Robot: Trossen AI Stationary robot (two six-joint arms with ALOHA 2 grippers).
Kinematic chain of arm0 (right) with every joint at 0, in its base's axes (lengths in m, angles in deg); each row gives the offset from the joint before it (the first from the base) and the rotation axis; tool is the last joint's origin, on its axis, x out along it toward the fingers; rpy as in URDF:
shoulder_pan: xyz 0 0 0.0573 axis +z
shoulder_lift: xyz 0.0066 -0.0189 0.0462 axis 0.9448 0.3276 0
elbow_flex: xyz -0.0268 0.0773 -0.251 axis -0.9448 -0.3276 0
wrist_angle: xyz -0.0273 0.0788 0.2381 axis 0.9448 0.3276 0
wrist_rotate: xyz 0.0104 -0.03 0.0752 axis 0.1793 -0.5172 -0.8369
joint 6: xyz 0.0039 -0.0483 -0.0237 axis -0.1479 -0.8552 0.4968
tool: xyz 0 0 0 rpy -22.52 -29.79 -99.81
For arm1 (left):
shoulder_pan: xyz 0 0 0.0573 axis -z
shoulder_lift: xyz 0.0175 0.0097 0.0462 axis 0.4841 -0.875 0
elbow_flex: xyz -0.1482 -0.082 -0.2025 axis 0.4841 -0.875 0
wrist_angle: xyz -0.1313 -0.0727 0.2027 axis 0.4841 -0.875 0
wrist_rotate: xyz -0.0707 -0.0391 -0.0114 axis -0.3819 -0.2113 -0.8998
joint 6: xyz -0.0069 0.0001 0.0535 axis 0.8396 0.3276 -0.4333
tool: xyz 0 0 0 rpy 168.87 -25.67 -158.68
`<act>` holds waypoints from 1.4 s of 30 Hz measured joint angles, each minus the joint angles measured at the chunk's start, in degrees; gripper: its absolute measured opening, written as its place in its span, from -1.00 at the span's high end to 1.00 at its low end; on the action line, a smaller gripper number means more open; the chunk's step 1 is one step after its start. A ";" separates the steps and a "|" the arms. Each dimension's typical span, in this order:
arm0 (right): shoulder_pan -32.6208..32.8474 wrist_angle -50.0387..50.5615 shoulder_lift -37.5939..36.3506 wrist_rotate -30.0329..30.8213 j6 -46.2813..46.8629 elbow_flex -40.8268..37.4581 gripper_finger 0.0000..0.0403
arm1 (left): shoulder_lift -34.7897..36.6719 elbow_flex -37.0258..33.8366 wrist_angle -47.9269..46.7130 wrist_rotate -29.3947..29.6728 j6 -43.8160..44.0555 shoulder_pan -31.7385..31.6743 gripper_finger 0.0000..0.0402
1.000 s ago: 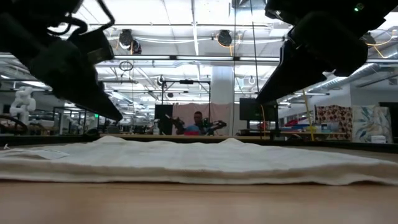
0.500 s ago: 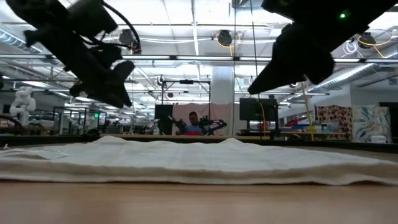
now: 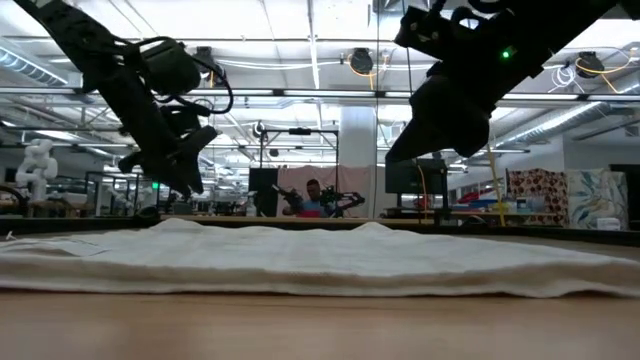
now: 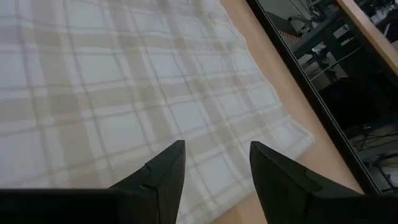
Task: Roll towel
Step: Fold the brown checkered towel
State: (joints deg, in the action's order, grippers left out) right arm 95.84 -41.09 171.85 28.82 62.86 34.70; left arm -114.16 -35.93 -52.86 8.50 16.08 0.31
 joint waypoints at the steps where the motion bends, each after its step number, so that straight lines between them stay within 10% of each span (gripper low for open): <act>1: -0.14 -0.04 0.00 0.02 -0.47 0.00 0.15 | -0.06 0.00 -0.04 0.87 -1.12 -0.27 0.28; 7: -0.82 -0.03 0.00 0.02 -1.06 0.00 0.15 | -1.69 0.04 -0.85 0.66 -0.96 -2.95 0.24; 19: -1.31 -0.26 0.00 -0.02 0.79 0.00 0.15 | -9.45 0.04 5.15 -0.99 -3.94 -5.44 -0.55; 42: -1.67 -1.91 0.00 -1.81 0.92 0.00 0.15 | -14.87 0.02 9.12 -1.83 -6.54 -6.38 -0.26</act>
State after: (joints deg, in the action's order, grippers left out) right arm 94.17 -43.00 171.85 27.02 63.78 34.70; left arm -129.03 -35.91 -43.74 6.66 9.53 -6.07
